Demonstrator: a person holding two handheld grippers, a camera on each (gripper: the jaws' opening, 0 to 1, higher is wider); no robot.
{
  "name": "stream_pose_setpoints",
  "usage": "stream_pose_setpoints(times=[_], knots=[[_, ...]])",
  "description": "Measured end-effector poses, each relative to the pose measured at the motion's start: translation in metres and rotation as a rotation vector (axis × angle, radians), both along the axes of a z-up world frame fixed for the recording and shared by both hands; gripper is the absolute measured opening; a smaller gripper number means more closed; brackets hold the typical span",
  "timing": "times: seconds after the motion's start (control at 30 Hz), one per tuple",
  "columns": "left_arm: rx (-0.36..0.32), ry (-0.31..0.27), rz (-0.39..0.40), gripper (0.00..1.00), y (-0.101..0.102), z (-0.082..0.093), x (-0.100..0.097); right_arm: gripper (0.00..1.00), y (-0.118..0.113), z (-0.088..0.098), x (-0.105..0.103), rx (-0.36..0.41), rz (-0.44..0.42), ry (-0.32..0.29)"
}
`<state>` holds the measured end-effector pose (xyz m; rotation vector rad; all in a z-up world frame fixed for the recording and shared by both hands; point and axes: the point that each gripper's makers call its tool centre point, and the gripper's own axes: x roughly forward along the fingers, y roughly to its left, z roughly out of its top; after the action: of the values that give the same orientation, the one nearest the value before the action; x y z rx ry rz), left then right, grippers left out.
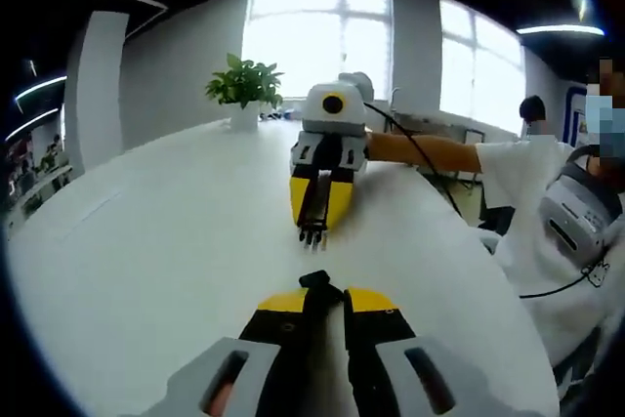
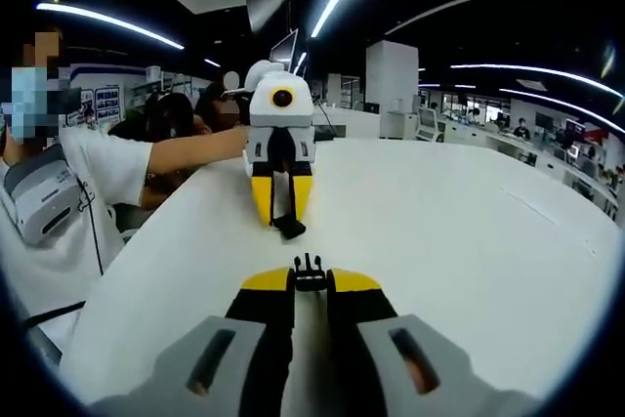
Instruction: Snap the two parts of the plastic buckle together until the buckle closes and remains connected.
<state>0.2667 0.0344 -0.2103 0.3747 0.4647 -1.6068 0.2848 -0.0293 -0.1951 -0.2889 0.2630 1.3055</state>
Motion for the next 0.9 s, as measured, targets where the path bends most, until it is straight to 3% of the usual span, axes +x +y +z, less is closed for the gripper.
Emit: stream_pose_setpoints(times=[0.23,0.47,0.63,0.9], knots=[[-0.009,0.012,-0.057,0.11,0.002,0.002,-0.002,0.12,0.004,-0.001,-0.002,0.011,0.030,0.013],[-0.018,0.026,-0.059,0.12,0.000,0.001,-0.010,0.12,0.005,0.000,-0.006,0.013,0.041,0.009],[-0.037,0.062,0.001,0.20,-0.003,0.006,-0.014,0.12,0.005,0.000,-0.005,0.016,0.038,0.007],[-0.049,0.005,0.155,0.25,-0.003,0.006,-0.007,0.12,0.006,0.004,-0.005,0.016,0.035,-0.004]])
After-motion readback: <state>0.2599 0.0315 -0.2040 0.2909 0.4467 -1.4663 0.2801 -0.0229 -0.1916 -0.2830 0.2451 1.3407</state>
